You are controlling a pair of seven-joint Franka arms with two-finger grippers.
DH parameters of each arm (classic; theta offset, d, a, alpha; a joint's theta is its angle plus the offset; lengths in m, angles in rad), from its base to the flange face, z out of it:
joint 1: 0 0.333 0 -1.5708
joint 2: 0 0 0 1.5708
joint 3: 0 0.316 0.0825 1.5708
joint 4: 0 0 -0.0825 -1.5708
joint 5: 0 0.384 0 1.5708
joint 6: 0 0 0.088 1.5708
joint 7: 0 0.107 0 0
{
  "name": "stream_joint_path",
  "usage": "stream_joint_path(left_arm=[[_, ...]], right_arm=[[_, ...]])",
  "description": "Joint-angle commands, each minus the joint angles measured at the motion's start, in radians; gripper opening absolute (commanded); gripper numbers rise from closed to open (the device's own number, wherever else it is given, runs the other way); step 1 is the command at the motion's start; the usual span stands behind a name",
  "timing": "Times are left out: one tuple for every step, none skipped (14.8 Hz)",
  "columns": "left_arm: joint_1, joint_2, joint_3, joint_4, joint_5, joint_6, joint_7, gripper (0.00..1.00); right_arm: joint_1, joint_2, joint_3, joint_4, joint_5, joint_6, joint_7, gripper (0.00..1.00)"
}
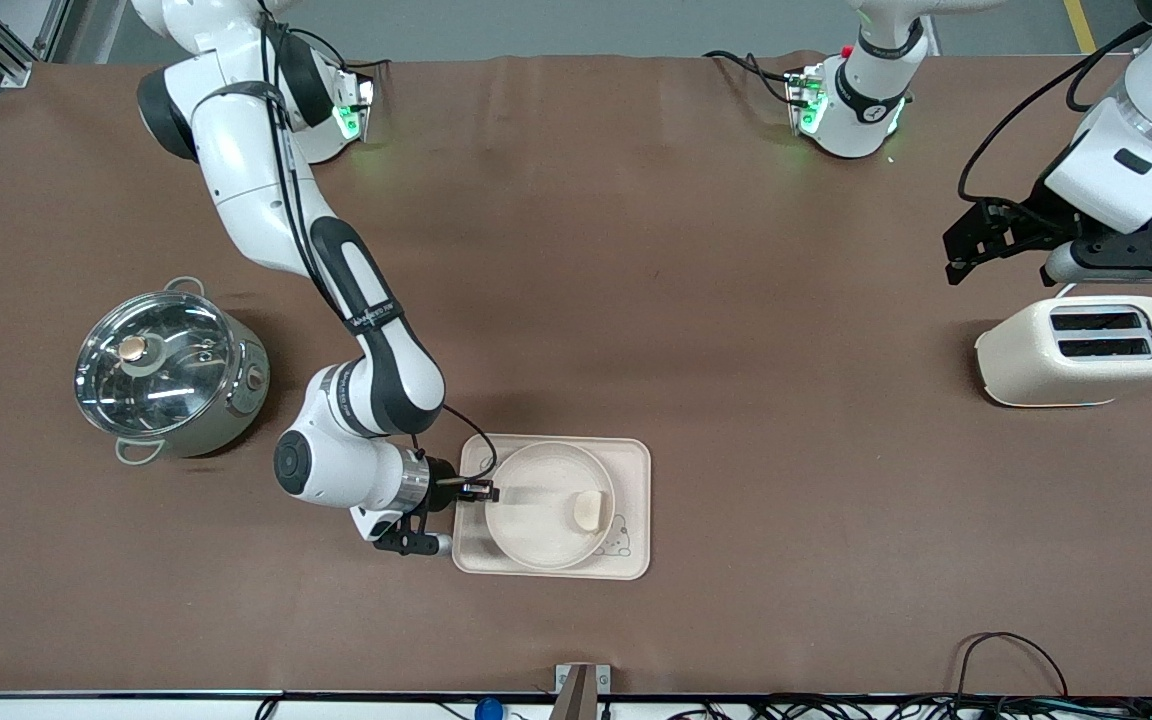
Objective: Place bun in plate and plate on tray
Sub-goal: 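Open the right gripper to release the plate rim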
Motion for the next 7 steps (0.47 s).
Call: stream_joint_path(left_arm=[[0.001, 0.014, -0.002, 0.034, -0.012, -0.024, 0.012, 1.00], [0.003, 0.014, -0.002, 0.034, -0.012, -0.026, 0.012, 1.00], [0.003, 0.014, -0.001, 0.034, -0.012, -0.026, 0.012, 1.00], [0.003, 0.014, -0.001, 0.033, -0.012, -0.024, 0.012, 1.00], [0.003, 0.014, -0.001, 0.034, -0.012, -0.026, 0.012, 1.00], [0.003, 0.014, -0.001, 0.034, -0.012, -0.026, 0.012, 1.00], [0.003, 0.014, -0.001, 0.034, -0.012, -0.026, 0.012, 1.00]], right_arm=[[0.000, 0.016, 0.008, 0.021, 0.017, 0.008, 0.007, 0.02], [0.000, 0.018, 0.008, 0.019, 0.017, 0.006, 0.002, 0.04], [0.000, 0.018, 0.008, 0.018, 0.016, 0.006, 0.000, 0.05], [0.000, 0.018, 0.008, 0.018, 0.014, 0.005, -0.003, 0.12], [-0.002, 0.016, 0.008, 0.018, 0.011, 0.003, -0.003, 0.18], [-0.005, 0.015, 0.007, 0.018, 0.008, 0.003, -0.003, 0.28], [-0.013, 0.011, 0.007, 0.018, 0.008, -0.001, -0.003, 0.34]])
